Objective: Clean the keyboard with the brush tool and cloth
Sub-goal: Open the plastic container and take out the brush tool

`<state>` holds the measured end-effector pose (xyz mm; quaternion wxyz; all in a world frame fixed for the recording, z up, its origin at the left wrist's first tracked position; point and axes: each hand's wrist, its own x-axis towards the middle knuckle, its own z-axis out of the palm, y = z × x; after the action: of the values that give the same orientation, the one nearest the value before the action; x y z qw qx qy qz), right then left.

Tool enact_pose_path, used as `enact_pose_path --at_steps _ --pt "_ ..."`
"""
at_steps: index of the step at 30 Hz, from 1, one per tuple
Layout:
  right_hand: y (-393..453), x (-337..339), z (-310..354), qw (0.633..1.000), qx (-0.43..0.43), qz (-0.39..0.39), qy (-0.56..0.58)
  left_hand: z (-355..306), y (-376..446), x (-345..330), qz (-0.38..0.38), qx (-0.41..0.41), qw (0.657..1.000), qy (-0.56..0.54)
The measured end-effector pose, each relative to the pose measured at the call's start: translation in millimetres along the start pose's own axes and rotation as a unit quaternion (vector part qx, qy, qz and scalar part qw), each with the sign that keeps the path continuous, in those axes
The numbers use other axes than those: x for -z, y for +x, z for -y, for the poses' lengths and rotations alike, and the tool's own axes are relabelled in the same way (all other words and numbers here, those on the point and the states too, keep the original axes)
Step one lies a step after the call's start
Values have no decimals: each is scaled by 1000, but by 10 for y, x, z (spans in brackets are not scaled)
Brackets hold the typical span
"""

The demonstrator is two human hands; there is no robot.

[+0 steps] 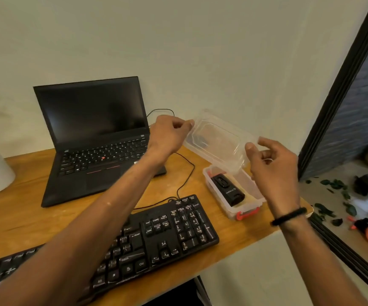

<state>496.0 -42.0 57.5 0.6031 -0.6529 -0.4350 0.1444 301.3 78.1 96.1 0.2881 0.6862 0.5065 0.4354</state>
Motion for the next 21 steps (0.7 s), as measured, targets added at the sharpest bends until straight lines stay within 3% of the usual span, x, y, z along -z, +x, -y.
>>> enact_pose_path --at_steps 6,14,21 --pt "611 -360 -134 995 46 82 -42 302 68 55 -9 57 996 -71" --pt "1084 -430 -615 981 -69 179 -35 547 42 -280 74 106 991 -36" --pt "1055 -478 -640 973 -54 220 -38 585 -11 -226 56 102 993 -28"
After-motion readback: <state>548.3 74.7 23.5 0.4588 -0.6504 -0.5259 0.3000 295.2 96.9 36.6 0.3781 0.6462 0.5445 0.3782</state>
